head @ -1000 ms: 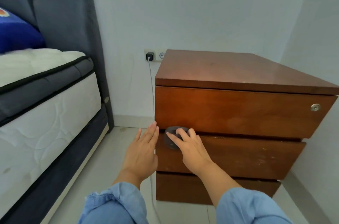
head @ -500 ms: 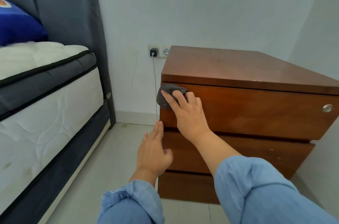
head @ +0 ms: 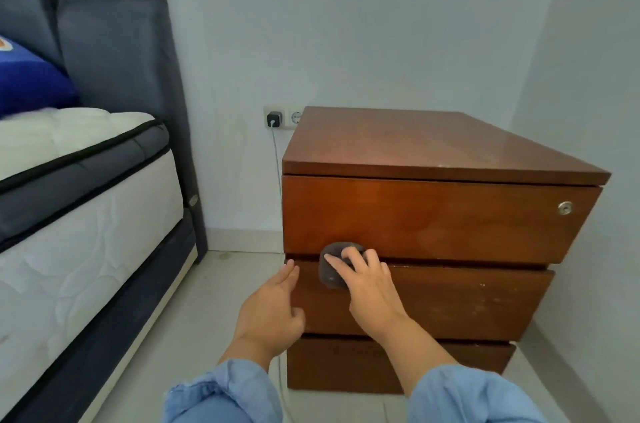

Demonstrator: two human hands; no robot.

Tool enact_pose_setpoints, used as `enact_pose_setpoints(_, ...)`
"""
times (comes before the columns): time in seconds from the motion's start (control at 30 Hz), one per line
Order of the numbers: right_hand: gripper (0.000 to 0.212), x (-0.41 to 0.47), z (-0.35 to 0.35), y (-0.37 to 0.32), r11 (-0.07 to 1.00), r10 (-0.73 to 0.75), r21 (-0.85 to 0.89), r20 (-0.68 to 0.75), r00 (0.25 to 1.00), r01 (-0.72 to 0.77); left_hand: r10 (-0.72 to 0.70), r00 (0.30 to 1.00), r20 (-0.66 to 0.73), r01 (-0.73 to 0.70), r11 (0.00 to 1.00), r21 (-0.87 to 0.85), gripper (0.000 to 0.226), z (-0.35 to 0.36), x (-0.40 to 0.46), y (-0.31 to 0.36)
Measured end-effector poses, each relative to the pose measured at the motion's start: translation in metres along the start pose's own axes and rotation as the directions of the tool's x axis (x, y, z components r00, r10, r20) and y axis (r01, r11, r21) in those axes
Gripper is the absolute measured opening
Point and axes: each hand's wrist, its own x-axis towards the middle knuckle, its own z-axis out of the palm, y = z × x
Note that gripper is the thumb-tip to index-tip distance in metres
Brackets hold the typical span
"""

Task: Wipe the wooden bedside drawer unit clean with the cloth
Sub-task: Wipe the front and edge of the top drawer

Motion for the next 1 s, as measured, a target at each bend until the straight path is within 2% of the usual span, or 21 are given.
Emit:
enact_pose_setpoints(0.1, 0.071, -0.009, -0.041, 0.023, 0.998, 0.045, 0.063, -0.273, 0.961, -0.029, 0.141, 0.988, -0.069, -0.133, 0.985, 0.105, 0.072, -0.015, 0.012, 0.031)
enact_pose_setpoints(0.2, 0.061, -0.002, -0.094, 0.059, 0.994, 0.090, 0.103, -0.535, 0.840, -0.040, 0.357, 0.923, -0.145, -0.317, 0.917, 0.243, 0.075, -0.024, 0.031, 0.075)
enact_pose_setpoints(0.27, 0.052, 0.009, -0.137, 0.077, 0.974, 0.193, 0.212, -0.602, 0.775, -0.078, 0.413, 0.893, -0.179, -0.351, 0.888, 0.298, 0.077, -0.028, 0.043, 0.101)
enact_pose_setpoints(0.33, 0.048, 0.025, -0.170, 0.098, 0.919, 0.349, 0.358, -0.546, 0.762, -0.164, 0.400, 0.899, -0.179, -0.332, 0.889, 0.316, 0.078, -0.032, 0.054, 0.121)
enact_pose_setpoints(0.43, 0.048, 0.039, -0.195, 0.128, 0.789, 0.555, 0.521, -0.377, 0.742, -0.325, 0.370, 0.917, -0.150, -0.305, 0.891, 0.337, 0.079, -0.034, 0.062, 0.132)
enact_pose_setpoints(0.53, 0.049, 0.036, -0.191, 0.134, 0.712, 0.653, 0.504, -0.220, 0.724, -0.489, 0.375, 0.919, -0.126, -0.314, 0.886, 0.342, 0.081, -0.033, 0.062, 0.129)
enact_pose_setpoints(0.6, 0.051, 0.037, -0.183, 0.123, 0.698, 0.686, 0.480, -0.233, 0.690, -0.531, 0.392, 0.912, -0.117, -0.334, 0.878, 0.341, 0.082, -0.032, 0.064, 0.127)
enact_pose_setpoints(0.67, 0.051, 0.044, -0.178, 0.103, 0.695, 0.681, 0.513, -0.247, 0.690, -0.503, 0.406, 0.906, -0.120, -0.346, 0.873, 0.343, 0.084, -0.031, 0.067, 0.124)
enact_pose_setpoints(0.8, 0.042, 0.061, -0.162, 0.049, 0.723, 0.555, 0.589, -0.185, 0.811, -0.361, 0.400, 0.908, -0.122, -0.341, 0.878, 0.337, 0.088, -0.026, 0.066, 0.122)
enact_pose_setpoints(1.0, 0.039, 0.081, -0.155, -0.019, 0.736, 0.380, 0.632, -0.090, 0.921, -0.242, 0.302, 0.950, 0.076, -0.309, 0.880, 0.360, 0.067, -0.014, 0.054, 0.108)
